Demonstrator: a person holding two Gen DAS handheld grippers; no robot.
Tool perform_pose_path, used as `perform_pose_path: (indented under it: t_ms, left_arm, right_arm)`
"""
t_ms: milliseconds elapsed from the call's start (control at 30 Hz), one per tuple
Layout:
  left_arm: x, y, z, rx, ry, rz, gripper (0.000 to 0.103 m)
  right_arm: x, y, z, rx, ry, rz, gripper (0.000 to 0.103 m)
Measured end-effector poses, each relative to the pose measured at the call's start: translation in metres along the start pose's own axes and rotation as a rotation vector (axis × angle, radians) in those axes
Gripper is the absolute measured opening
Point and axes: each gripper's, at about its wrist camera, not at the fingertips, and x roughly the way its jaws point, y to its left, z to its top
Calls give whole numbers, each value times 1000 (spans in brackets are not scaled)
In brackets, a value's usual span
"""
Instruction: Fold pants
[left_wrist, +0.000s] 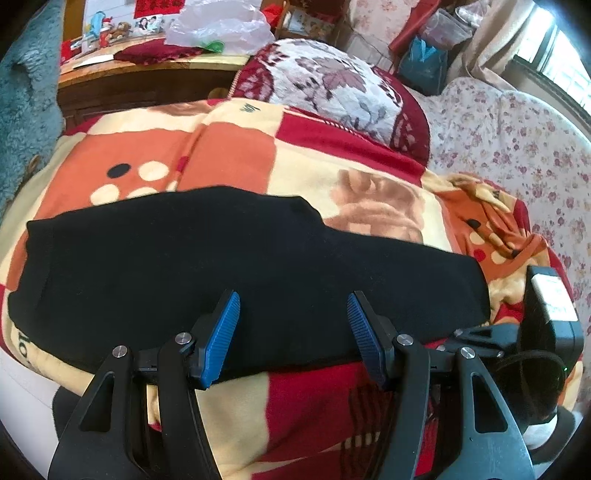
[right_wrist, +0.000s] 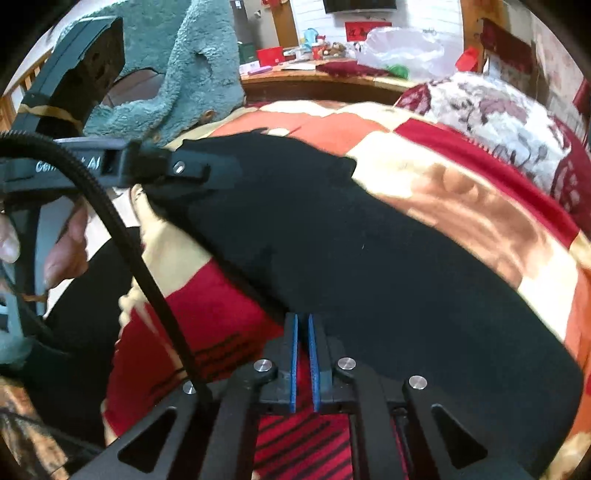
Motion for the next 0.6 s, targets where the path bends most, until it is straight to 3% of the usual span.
perform_pose_path:
  t_ms: [100,267,367,400,500,600]
  left_arm:
    - [7,-10,-3,29,20,-5,61]
    - [10,-29,-3,70,26,-41,61]
    - [12,-56,2,161,22,-111,61]
    - [14,-64,3,187,28,-131,61]
    - [30,-93,10,255,68,-227,61]
    - [48,-115,17,292,119,-286,61]
  right_arm:
    - [12,2,-12,-1,41,3,3]
    - [-30,-18,-14,143,-44,1,7]
    - [-72,-44,-38,313,-98,-53,31]
    - [-83,-52,-48,379,-116,-55,47]
    - [-105,-83,-87,612,-166,-34,51]
    - [-107,-107,-111,776,-147,-67,51]
